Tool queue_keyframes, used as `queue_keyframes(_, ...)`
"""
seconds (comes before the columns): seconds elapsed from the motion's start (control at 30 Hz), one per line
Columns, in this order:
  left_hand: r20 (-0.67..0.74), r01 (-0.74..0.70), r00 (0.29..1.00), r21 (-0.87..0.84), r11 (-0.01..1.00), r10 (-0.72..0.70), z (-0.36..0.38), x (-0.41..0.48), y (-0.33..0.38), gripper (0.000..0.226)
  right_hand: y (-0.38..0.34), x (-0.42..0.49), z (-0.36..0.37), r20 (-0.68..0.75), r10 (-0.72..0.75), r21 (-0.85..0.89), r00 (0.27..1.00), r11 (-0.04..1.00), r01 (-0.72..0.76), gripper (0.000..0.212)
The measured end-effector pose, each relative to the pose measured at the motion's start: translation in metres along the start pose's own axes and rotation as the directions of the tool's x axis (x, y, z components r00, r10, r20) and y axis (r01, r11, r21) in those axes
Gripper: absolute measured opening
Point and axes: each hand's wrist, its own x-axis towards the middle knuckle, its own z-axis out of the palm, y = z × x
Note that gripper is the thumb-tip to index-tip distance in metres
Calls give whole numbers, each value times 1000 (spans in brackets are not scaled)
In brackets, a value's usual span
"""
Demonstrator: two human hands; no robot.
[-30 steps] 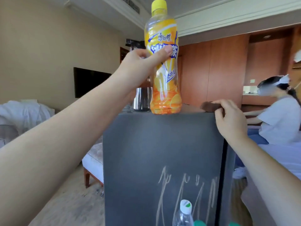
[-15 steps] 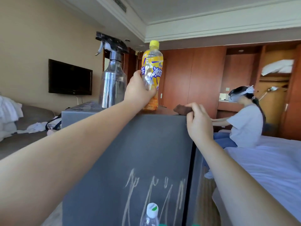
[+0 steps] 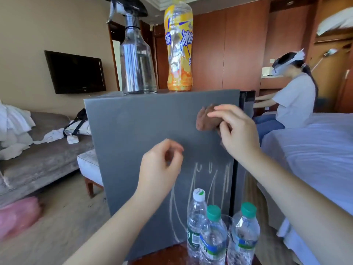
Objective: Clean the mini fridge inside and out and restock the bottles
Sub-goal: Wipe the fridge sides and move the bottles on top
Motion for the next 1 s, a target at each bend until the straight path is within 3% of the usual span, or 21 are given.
queue_keyframes(0.07,187,148,971,24,989,-150,21,-35,-29,11,-7,-29,9,143,-18,19,990,1000,15,43)
queue_keyframes(0.13,274,203,937,78,976,-217,41,-61,-52,13,-8,-51,14,268,-8,7,963,1000,6,43)
queue_keyframes(0.3,294,228,919,147,962,-263,67,-79,-77,52,0,-82,2,423,120,-66,898,993,-102,45)
queue_keyframes(0.43,261,223,926,202,954,-272,86,-70,-63,42,1,-91,-11,481,185,-151,857,980,-127,43)
queue_keyframes(0.7,331,175,905,279,944,-266,101,-71,-68,32,3,-106,-30,408,262,-177,875,962,-206,42)
queue_keyframes(1.0,73,75,993,232,970,-94,25,-53,-25,27,-13,-78,-13,244,199,-55,949,980,-191,49)
